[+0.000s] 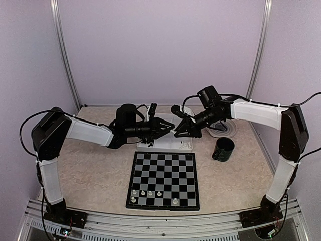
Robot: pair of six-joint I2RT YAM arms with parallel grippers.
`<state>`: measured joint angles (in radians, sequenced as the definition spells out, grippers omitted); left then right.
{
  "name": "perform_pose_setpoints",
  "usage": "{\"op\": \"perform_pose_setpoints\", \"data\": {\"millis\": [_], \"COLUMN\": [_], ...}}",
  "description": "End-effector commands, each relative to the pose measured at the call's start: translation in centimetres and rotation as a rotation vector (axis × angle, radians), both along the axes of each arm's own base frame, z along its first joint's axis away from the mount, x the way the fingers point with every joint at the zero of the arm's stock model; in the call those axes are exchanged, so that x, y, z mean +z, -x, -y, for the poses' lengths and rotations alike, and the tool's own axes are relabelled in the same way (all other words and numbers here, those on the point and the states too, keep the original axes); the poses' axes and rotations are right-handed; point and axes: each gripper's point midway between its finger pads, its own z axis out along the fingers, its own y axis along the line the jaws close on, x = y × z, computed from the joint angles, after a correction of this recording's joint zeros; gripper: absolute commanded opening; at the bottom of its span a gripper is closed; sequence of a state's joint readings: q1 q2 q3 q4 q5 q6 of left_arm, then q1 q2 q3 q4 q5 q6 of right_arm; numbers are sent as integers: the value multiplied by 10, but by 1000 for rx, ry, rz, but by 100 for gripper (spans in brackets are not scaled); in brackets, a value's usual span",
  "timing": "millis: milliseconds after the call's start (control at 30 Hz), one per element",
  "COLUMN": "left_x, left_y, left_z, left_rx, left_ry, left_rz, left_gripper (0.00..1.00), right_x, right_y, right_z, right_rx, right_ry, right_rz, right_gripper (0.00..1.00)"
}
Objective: Set up the chess pieces on the board
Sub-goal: Pass from the right arm to the left, then place the queen at d1.
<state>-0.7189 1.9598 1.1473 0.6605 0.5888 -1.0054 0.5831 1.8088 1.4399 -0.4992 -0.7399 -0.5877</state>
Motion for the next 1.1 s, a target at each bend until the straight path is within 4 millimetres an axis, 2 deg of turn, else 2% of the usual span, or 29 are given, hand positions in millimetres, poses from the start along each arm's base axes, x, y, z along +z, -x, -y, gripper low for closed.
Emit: {"op": "perform_pose_setpoints", "data": {"millis": [0,167,300,400,433,600,667,733,867,1067], "left_x": [9,8,6,6,1,-9,-16,-23,-43,-73], "left_y": [2,5,9,18,21,59,86,112,149,186], "left_z": [6,-1,-14,-27,-32,-52,-56,-55,-50,-44], "left_rx": [-27,-18,16,50,72,78,51,13,-47,-105], "left_ry": [35,15,-90,-244,-315,-571,-665,-735,-826,-885], "left_rz": [38,54,100,180,205,361,470,559,636,654], "left_gripper": [23,9,7,7,7,7,8,10,11,11], "right_x": [-3,-4,-3,-5,-5,-16,-26,-35,-47,-57], "right_y": [7,3,-1,-8,-12,-45,-54,-56,-56,-55], "right_z": [-8,-6,8,26,33,62,69,73,75,76], "right_rx": [37,15,-8,-36,-54,-198,-240,-252,-254,-253], "right_ry": [7,25,41,49,45,96,141,169,192,207], "right_rz": [-11,-10,-12,-39,-45,-9,17,22,9,-6], "right_gripper": [13,28,40,45,46,47,47,47,47,48]}}
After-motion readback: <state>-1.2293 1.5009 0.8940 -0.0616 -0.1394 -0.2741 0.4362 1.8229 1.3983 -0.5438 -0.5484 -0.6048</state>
